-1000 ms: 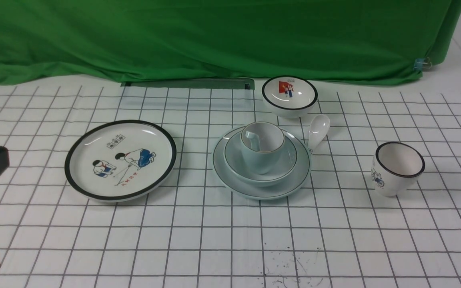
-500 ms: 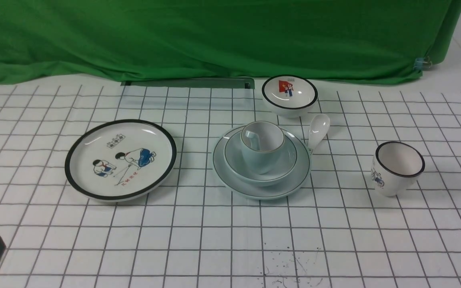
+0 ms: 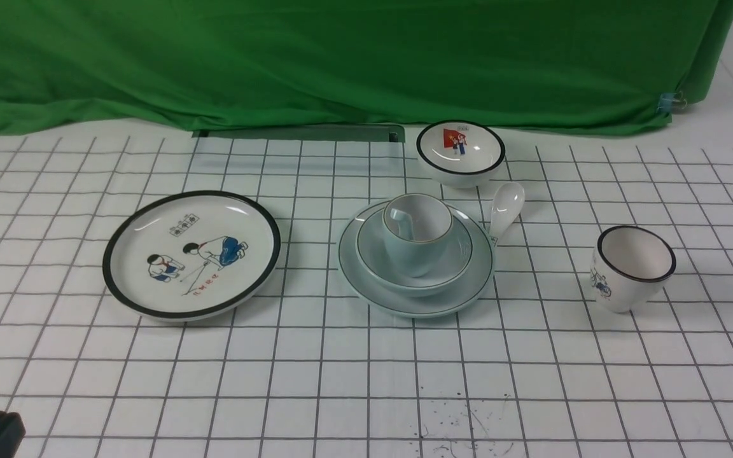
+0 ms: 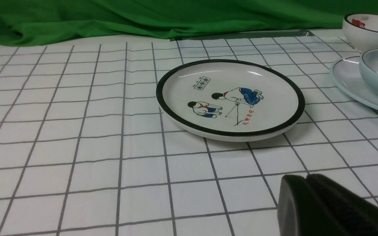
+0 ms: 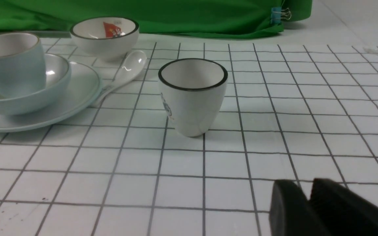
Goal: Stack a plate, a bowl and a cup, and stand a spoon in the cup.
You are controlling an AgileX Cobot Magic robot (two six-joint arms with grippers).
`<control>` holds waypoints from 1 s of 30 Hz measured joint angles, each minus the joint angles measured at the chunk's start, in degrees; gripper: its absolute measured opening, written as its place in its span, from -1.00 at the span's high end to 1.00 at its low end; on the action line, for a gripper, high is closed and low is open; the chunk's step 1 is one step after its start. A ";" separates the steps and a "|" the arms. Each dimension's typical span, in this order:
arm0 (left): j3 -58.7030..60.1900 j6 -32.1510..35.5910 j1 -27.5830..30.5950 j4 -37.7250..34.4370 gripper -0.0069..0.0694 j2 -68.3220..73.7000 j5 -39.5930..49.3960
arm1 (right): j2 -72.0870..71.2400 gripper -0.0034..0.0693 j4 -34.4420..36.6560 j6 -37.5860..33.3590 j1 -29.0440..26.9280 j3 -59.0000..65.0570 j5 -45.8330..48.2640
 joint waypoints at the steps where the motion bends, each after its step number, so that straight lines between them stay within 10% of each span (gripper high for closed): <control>1: 0.00 0.00 0.00 0.00 0.89 0.00 0.00 | 0.00 0.51 0.00 0.00 0.00 0.00 0.00; 30: 0.00 0.19 -0.05 0.00 0.89 0.00 -0.05 | 0.00 0.38 0.00 0.00 0.00 0.00 0.01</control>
